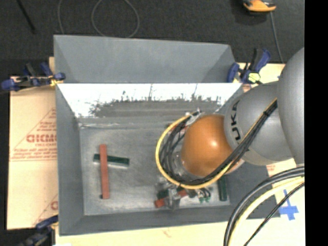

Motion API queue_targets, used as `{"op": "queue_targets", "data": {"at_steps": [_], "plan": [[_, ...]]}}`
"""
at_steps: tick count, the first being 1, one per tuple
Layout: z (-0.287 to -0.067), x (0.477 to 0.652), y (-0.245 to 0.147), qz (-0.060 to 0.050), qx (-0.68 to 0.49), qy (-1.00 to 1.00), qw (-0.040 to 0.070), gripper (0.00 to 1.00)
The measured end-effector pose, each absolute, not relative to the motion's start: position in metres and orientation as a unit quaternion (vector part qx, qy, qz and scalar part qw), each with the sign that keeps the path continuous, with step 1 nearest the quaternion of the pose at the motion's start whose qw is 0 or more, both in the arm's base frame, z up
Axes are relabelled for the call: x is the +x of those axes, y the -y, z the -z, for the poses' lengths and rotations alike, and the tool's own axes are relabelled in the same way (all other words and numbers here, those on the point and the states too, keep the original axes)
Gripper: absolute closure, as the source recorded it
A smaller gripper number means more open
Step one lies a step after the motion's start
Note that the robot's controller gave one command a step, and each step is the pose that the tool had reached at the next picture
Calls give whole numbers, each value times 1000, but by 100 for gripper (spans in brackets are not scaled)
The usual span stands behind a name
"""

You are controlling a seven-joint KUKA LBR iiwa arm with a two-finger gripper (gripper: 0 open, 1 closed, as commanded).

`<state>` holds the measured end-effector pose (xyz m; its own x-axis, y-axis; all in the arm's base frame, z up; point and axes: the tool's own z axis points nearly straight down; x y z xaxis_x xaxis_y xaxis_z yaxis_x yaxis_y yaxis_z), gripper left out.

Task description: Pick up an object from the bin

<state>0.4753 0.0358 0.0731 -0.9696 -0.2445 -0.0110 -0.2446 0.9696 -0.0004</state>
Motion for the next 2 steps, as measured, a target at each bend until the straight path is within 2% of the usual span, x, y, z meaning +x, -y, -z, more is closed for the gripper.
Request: {"op": "queue_targets", "data": {"at_steps": [1,2], "plan": [[-73,507,-16,-1,-225,-974,0,100],[-264,511,-61,1,-240,-971,6,100]]}}
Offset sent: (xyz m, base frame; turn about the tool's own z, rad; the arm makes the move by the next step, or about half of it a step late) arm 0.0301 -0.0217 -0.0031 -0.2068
